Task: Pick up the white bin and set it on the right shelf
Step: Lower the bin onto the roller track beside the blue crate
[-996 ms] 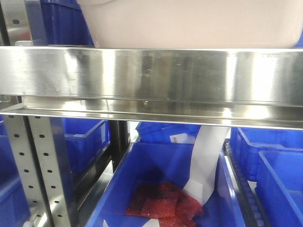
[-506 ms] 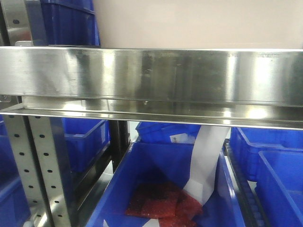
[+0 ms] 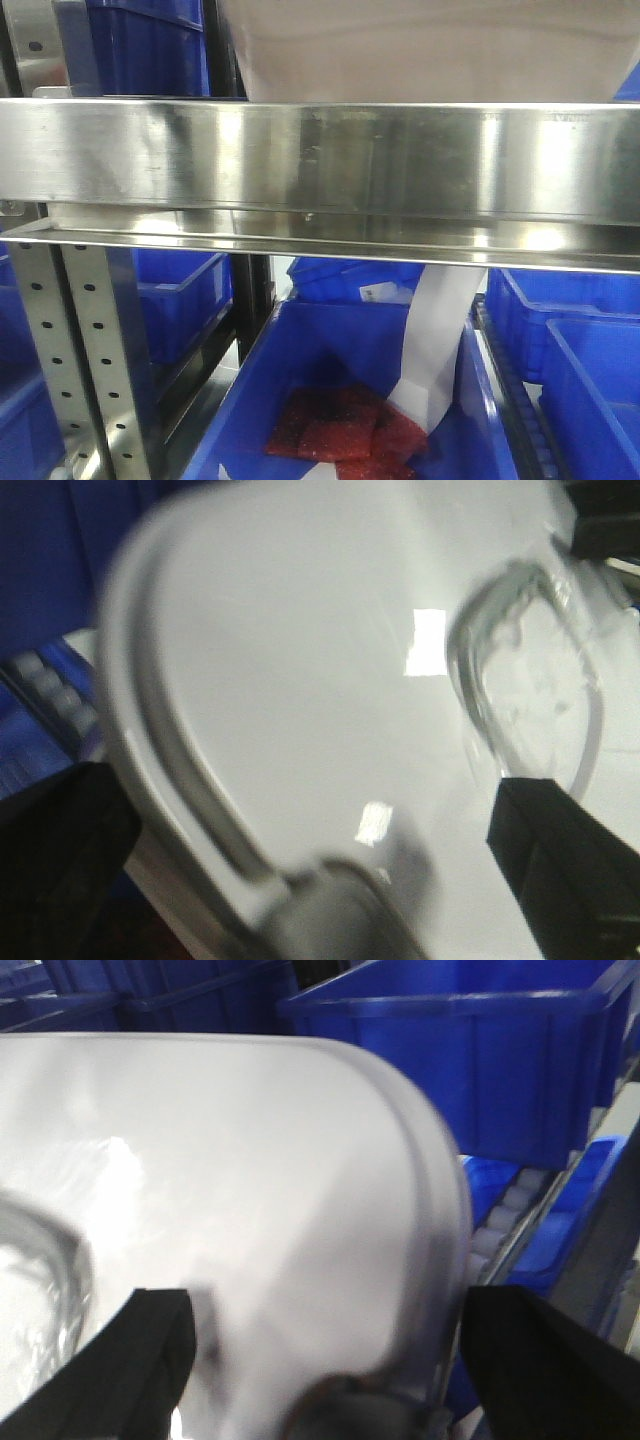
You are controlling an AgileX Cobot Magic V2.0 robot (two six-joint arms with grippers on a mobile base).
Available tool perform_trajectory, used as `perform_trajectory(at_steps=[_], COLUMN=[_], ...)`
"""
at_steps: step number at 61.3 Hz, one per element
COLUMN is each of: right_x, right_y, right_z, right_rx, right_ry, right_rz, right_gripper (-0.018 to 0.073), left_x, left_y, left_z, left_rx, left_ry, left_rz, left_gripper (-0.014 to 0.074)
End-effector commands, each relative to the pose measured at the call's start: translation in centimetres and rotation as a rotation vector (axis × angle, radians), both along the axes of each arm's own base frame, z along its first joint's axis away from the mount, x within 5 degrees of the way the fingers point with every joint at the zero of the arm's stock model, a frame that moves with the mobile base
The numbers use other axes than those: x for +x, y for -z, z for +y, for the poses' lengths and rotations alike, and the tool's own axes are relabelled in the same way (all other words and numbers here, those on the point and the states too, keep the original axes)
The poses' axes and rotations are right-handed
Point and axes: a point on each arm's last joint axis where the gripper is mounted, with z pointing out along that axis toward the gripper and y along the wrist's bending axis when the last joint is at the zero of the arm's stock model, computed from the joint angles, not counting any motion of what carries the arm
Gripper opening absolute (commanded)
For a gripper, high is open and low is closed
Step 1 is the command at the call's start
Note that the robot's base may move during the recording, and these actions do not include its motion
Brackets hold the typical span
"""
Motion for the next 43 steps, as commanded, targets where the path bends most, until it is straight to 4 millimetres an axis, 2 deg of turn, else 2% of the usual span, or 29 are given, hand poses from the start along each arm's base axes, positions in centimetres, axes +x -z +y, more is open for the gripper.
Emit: perform_trajectory(at_steps=[1,15,31,37,43], right_x=[-1.6,-2.8,-4.9,-6.0,-7.2], right_y=[-3.4,-4.4,-5.8,-6.4,-7.1], right_z=[0.4,0.8,1.7,2.3,2.7], right_rx=[0.006,-0.006,-0.006,0.009,0.024], right_ry=[0.009,-0.002,-0.057,-0.088,-0.11], right_rz=[-0.123,-0.157,-0.19,-0.194,-0.202], right_gripper=[0.0634,0.0634,0.0633,0.0623,0.0537], left_x=[-2.7,-3.8,-5.5,-6.9,-7.9], left_y=[-4.5,-5.1,-6.4,-7.2,-7.7], left_z=[0.3,0.7,1.1,1.4,1.5], left_rx=[-0.074,-0.02,-0.021,-0.029,-0.053], left_ry=[0.001,0.011,0.024,0.047,0.056], left_rz=[-0.116,-0.149,-0.168,-0.173,-0.142], left_gripper=[0.0473,0.0469,0.0392,0.0316,0.0198])
